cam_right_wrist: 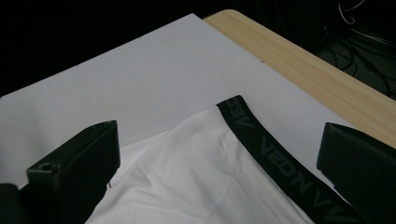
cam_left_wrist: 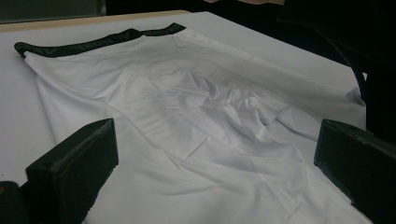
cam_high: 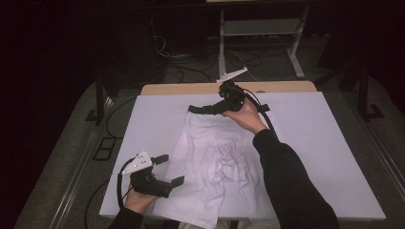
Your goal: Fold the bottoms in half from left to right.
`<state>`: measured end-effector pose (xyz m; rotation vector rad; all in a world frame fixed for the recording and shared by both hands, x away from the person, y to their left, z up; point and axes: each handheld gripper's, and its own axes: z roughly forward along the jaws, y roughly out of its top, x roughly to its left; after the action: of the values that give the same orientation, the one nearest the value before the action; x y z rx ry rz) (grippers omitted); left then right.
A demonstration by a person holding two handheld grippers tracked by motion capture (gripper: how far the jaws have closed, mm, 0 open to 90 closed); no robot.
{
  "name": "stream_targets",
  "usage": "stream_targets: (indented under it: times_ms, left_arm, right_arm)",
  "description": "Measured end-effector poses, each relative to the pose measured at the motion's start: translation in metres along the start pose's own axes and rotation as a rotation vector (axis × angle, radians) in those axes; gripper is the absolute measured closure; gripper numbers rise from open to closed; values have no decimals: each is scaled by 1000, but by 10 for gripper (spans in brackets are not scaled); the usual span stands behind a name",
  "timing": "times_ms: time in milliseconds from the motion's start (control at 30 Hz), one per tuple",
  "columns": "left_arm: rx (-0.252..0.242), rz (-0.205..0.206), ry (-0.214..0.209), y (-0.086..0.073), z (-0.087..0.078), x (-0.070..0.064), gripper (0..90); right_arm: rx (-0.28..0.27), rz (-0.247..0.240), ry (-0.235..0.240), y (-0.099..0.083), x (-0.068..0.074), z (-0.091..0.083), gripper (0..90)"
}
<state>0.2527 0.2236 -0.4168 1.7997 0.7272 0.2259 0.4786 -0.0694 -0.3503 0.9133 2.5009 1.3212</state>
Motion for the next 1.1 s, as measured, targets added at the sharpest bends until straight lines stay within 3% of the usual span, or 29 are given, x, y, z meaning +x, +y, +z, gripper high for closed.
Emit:
stream_targets:
  times_ms: [533,667,1100]
  left_arm:
    - [0,0,-2,0,1,0,0]
    - [-1,0,-3,0,1,0,0]
    - [-3,0,-7,0,0,1,0]
  right_arm:
    - [16,17,-11,10,-3,28,0]
    - [-2,32,0,15,-4,37,11]
    - [22,43,10,19,-2,65,14]
